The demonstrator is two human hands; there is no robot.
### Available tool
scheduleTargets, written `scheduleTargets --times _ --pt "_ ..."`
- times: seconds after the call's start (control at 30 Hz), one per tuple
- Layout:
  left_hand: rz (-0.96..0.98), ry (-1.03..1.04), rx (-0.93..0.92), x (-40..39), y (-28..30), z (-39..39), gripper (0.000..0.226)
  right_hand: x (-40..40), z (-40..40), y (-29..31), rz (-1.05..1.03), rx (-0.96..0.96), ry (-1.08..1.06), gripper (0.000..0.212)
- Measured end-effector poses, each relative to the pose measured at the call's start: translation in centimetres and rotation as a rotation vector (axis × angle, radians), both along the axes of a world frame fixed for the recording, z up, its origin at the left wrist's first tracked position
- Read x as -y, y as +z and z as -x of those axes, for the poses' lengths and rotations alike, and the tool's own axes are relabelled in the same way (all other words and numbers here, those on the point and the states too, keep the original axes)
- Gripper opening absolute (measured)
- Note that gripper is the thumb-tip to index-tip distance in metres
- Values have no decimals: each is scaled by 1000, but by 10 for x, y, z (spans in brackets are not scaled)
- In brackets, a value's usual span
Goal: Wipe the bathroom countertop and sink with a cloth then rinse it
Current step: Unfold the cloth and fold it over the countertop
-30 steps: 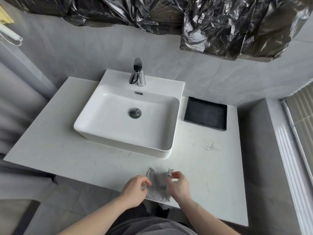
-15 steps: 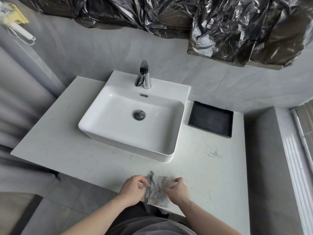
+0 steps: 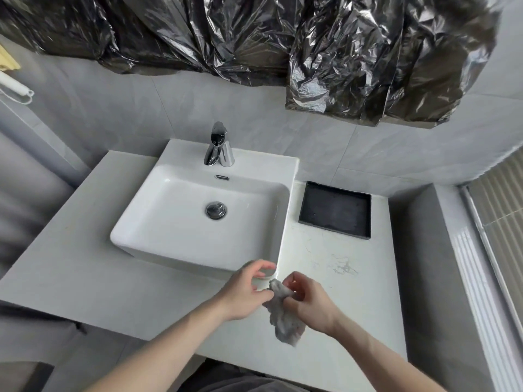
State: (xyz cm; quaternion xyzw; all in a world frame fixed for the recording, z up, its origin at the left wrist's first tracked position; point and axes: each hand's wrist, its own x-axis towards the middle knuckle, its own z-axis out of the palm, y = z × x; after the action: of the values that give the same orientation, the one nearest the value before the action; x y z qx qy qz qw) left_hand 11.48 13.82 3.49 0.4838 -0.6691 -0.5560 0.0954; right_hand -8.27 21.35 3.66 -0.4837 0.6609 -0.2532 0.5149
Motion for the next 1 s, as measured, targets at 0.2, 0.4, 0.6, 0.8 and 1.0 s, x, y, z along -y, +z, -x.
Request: scheduleTargets --times 0.2,0.4,0.6,0.8,1.0 --pt "-124 -240 -50 52 23 64 36 37 64 47 85 -41 45 16" --pt "-21 -133 -74 92 19 119 46 64 123 43 33 5 -153 27" --pt "-75 -45 -36 124 3 166 27 84 172 8 -109 19 -245 31" --pt "-205 10 124 170 -44 199 48 121 203 -41 -185 266 -700 31" --pt "-142 50 197 213 -45 240 20 178 228 -72 -109 118 -735 19"
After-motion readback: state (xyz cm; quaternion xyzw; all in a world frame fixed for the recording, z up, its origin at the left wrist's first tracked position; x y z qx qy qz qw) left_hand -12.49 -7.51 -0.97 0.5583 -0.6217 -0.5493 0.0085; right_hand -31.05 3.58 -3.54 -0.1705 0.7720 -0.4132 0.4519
